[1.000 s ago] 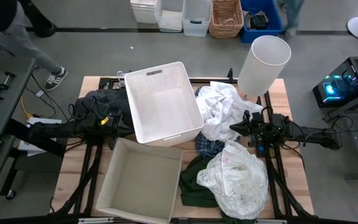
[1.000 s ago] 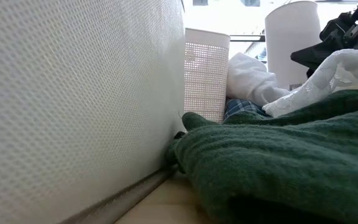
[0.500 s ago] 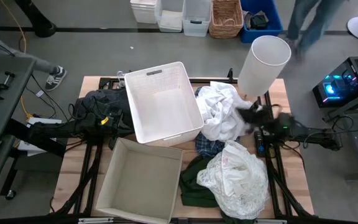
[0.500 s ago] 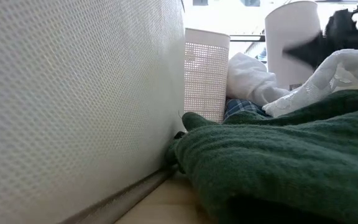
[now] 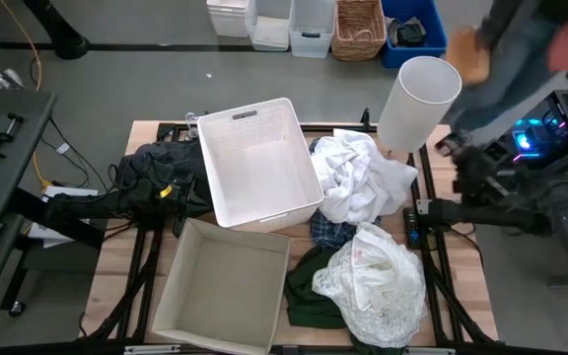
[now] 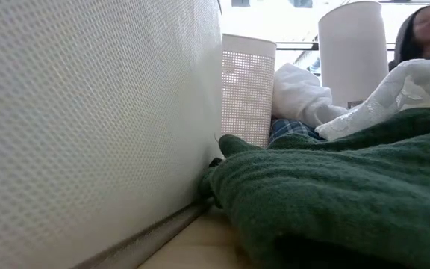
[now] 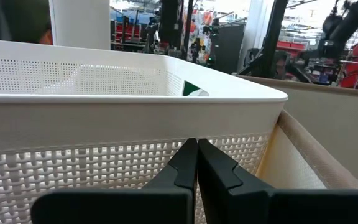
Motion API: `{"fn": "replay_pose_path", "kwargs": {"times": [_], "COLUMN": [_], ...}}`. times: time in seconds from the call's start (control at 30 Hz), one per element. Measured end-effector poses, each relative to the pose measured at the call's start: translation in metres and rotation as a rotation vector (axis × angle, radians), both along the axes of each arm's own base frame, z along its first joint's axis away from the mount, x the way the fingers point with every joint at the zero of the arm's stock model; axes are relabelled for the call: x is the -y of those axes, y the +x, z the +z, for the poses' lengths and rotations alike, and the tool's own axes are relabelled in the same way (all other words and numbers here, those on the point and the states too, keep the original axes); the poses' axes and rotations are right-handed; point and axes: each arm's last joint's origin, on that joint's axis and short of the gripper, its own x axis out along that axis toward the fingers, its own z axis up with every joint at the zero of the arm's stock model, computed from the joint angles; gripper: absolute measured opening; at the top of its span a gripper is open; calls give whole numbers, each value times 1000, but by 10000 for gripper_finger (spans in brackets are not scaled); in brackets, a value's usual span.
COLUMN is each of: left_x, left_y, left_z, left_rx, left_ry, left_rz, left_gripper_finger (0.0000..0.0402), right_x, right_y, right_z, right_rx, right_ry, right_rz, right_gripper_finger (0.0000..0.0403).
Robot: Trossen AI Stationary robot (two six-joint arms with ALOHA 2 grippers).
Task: Sort clothes
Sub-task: Put the white dress into the white bin
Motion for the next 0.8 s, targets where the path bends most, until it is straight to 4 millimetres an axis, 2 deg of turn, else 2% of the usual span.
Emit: {"fn": "replay_pose_path", "kwargs": {"times": [0.07, 0.13, 0.2, 0.27, 0.37, 0.5, 0.63, 0.8], "left_x": [0, 0, 0, 0, 0, 0, 0, 0], "left_y": [0, 0, 0, 0, 0, 0, 0, 0], "left_z": [0, 0, 0, 0, 0, 0, 0, 0], "left_rx": [0, 0, 0, 0, 0, 0, 0, 0], "left_ry": [0, 0, 0, 0, 0, 0, 0, 0], "left_rz": [0, 0, 0, 0, 0, 0, 0, -1], "left_gripper_finger": [1, 1, 1, 1, 1, 1, 1, 1], "right_x": [-3, -5, -10, -21, -48, -89, -128, -164], "right_y": [11, 35, 65, 92, 122, 150, 173, 198], "right_z": [34, 57, 64, 62, 45, 11, -26, -56], "right_rx": [-106, -364, -741, -1127, -1628, -2082, -2356, -2476], "right_ry": [-99, -146, -73, 64, 147, 81, 102, 203], "right_rz": [55, 222, 491, 746, 969, 1090, 1104, 1157], "right_gripper_finger": [0, 0, 0, 0, 0, 0, 0, 0]}}
